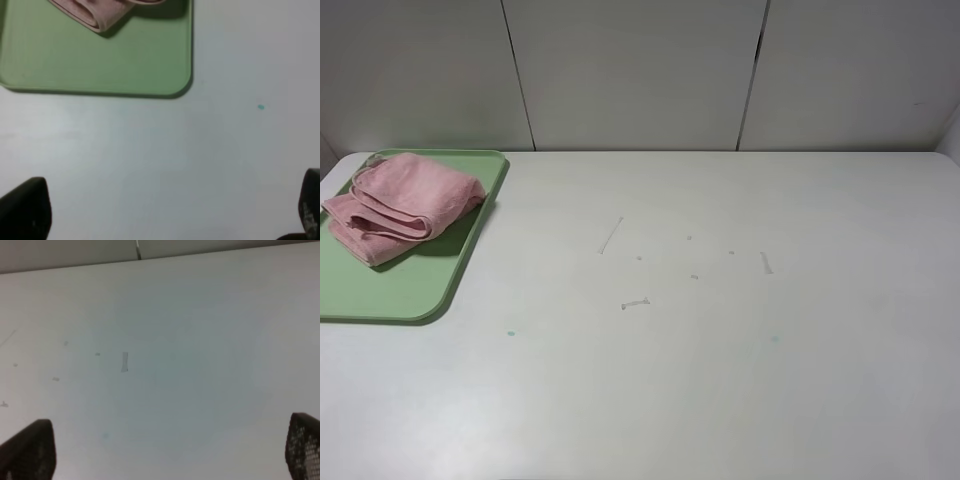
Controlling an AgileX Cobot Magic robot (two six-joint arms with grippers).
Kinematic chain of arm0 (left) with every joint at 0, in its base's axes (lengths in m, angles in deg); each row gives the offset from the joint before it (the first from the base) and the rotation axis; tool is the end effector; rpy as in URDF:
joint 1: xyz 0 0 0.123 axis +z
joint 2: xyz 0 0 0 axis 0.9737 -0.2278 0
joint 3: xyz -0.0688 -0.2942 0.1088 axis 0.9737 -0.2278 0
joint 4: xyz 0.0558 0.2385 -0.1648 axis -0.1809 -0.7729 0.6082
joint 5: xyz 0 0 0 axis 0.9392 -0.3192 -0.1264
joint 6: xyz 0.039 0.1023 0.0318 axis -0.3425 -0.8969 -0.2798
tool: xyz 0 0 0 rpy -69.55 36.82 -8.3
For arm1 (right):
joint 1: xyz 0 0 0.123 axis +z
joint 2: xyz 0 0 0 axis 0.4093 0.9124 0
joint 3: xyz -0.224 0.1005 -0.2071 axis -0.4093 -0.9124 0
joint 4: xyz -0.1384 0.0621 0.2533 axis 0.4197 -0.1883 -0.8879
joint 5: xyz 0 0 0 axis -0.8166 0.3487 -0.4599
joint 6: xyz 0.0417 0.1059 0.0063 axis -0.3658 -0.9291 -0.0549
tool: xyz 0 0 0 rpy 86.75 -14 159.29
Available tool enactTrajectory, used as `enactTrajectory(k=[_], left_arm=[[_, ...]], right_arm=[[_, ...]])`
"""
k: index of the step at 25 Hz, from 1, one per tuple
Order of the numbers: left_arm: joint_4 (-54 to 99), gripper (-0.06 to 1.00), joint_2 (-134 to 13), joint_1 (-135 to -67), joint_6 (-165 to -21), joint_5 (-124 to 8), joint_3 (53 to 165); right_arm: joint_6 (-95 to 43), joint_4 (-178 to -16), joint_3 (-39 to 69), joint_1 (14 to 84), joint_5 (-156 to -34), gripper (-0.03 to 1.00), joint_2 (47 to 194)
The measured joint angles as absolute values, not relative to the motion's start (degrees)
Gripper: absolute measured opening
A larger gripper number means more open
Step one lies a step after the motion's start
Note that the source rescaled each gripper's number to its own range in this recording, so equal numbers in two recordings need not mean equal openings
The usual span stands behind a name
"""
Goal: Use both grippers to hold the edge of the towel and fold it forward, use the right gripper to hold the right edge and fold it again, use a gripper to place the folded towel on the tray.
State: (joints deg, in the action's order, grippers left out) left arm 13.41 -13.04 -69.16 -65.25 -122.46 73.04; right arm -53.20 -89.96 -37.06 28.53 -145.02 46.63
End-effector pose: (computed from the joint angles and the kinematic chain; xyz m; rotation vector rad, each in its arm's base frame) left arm 0.0752 0.0022 0.3455 -0.0275 2.3654 0.0233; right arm 0.0188 0.0030 0.2891 0.0043 2.0150 0.1186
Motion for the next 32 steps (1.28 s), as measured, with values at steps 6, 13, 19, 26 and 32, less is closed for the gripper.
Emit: enactTrajectory(k=[6, 13, 19, 26, 32], left_arm=[[12.9, 1.0, -0.8, -76.2, -65.4, -116.3, 66.2], [12.6, 1.0, 8.1, -78.7, -64.4, -113.9, 58.7], [12.7, 1.0, 13.1, -78.7, -64.4, -114.6, 57.9], [13.0, 1.0, 13.3, -78.7, -64.5, -114.6, 57.9], [13.0, 1.0, 13.3, -78.7, -64.5, -114.6, 57.9]], right_arm=[[-53.2, -90.0, -37.1, 28.5, -145.0, 1.0, 46.6], [-53.2, -90.0, -37.1, 28.5, -145.0, 1.0, 46.6], [-53.2, -90.0, -37.1, 28.5, -145.0, 1.0, 46.6], [-53.2, -90.0, -37.1, 28.5, -145.0, 1.0, 46.6], [-53.2, -90.0, -37.1, 28.5, -145.0, 1.0, 46.6]])
